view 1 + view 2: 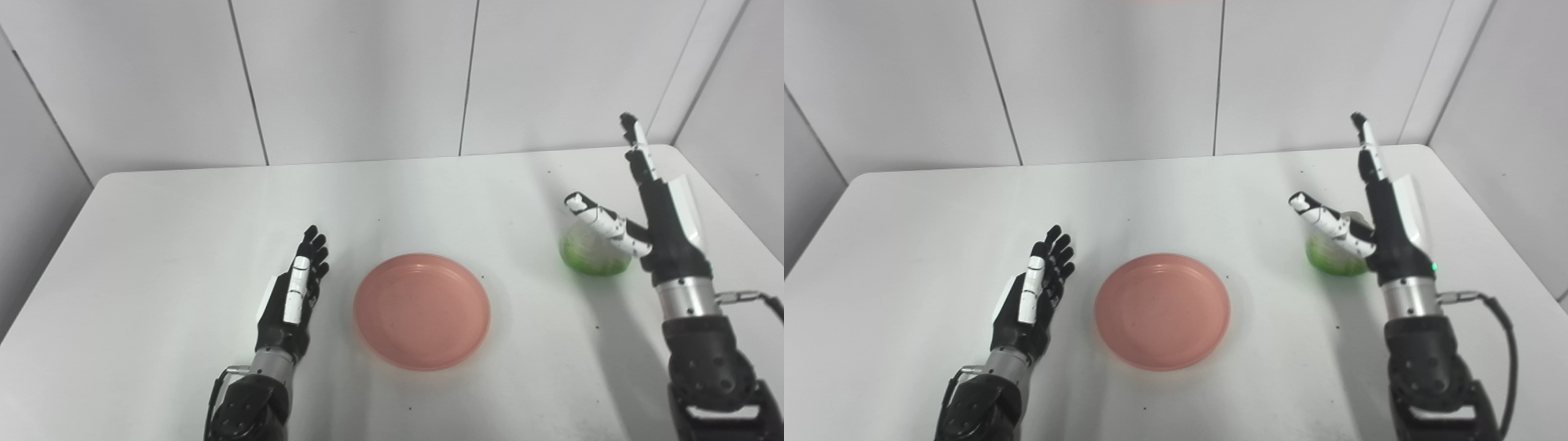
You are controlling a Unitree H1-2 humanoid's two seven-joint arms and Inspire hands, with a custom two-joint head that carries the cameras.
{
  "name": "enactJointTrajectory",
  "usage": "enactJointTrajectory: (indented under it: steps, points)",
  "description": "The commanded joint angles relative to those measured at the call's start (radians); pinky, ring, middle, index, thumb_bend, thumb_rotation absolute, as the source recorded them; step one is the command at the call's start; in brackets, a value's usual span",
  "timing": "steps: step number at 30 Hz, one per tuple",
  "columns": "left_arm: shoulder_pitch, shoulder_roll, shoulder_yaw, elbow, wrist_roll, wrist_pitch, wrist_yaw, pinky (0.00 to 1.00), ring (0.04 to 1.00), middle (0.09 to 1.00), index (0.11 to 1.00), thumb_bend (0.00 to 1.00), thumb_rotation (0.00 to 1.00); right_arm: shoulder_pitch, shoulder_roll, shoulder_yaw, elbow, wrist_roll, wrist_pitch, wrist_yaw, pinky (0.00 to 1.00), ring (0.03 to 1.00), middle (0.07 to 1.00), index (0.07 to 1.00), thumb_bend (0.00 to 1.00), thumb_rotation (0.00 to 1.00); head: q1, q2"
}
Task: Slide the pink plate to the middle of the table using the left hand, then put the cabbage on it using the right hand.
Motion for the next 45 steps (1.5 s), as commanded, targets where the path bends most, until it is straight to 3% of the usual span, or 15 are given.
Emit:
enactJointTrajectory:
  steps: [1,3,5,8,11,16,23,33,40,43,45]
  points:
    - [0.010,-0.001,-0.017,-0.012,0.015,-0.013,-0.005,1.00,1.000,1.000,1.000,0.71,1.00,-0.072,-0.064,0.005,-0.024,-0.064,0.068,0.040,0.90,0.977,0.996,0.993,0.83,0.75,0.001,0.000]
    - [0.011,0.003,-0.016,-0.005,0.011,-0.021,-0.010,1.00,1.000,1.000,1.000,0.71,1.00,-0.104,-0.126,0.023,0.008,-0.102,0.093,0.088,0.80,0.921,0.978,0.974,0.84,0.68,-0.032,-0.005]
    - [0.013,0.007,-0.014,-0.004,0.004,-0.019,-0.017,1.00,1.000,1.000,1.000,0.71,1.00,-0.131,-0.166,0.036,0.044,-0.111,0.113,0.130,0.78,0.908,0.975,0.968,0.84,0.65,-0.059,-0.005]
    - [0.013,0.019,-0.019,-0.005,0.003,-0.016,-0.032,1.00,1.000,1.000,1.000,0.71,1.00,-0.161,-0.202,0.056,0.094,-0.127,0.138,0.172,0.75,0.901,0.977,0.963,0.87,0.60,-0.071,-0.006]
    - [0.004,0.017,-0.010,0.036,-0.013,-0.063,-0.044,1.00,1.000,1.000,1.000,0.71,1.00,-0.182,-0.221,0.069,0.149,-0.137,0.147,0.187,0.69,0.881,0.968,0.956,0.89,0.56,-0.122,-0.025]
    - [0.004,0.029,-0.001,0.055,-0.025,-0.080,-0.056,1.00,1.000,1.000,1.000,0.70,1.00,-0.210,-0.270,0.130,0.257,-0.171,0.140,0.230,0.75,0.898,0.955,0.955,0.93,0.55,-0.172,-0.030]
    - [-0.011,0.050,0.008,0.110,-0.035,-0.137,-0.077,1.00,1.000,1.000,1.000,0.70,1.00,-0.232,-0.280,0.180,0.315,-0.172,0.163,0.296,0.77,0.897,0.945,0.941,0.98,0.45,-0.194,-0.034]
    - [-0.010,0.050,0.022,0.083,-0.050,-0.076,-0.067,1.00,1.000,1.000,1.000,0.73,1.00,-0.250,-0.266,0.226,0.416,-0.178,0.136,0.295,0.70,0.872,0.953,0.935,1.00,0.36,-0.204,-0.034]
    - [-0.006,0.055,0.022,0.078,-0.053,-0.079,-0.071,1.00,1.000,1.000,1.000,0.73,1.00,-0.294,-0.266,0.289,0.491,-0.211,0.100,0.279,0.72,0.866,0.930,0.929,1.00,0.31,-0.207,-0.029]
    - [-0.004,0.055,0.021,0.067,-0.055,-0.068,-0.071,1.00,1.000,1.000,1.000,0.73,1.00,-0.305,-0.272,0.317,0.514,-0.224,0.079,0.276,0.69,0.843,0.900,0.889,1.00,0.28,-0.206,-0.026]
    - [-0.004,0.053,0.021,0.066,-0.060,-0.077,-0.075,1.00,1.000,1.000,1.000,0.71,1.00,-0.309,-0.273,0.326,0.524,-0.221,0.069,0.273,0.64,0.789,0.849,0.820,0.99,0.21,-0.206,-0.024]
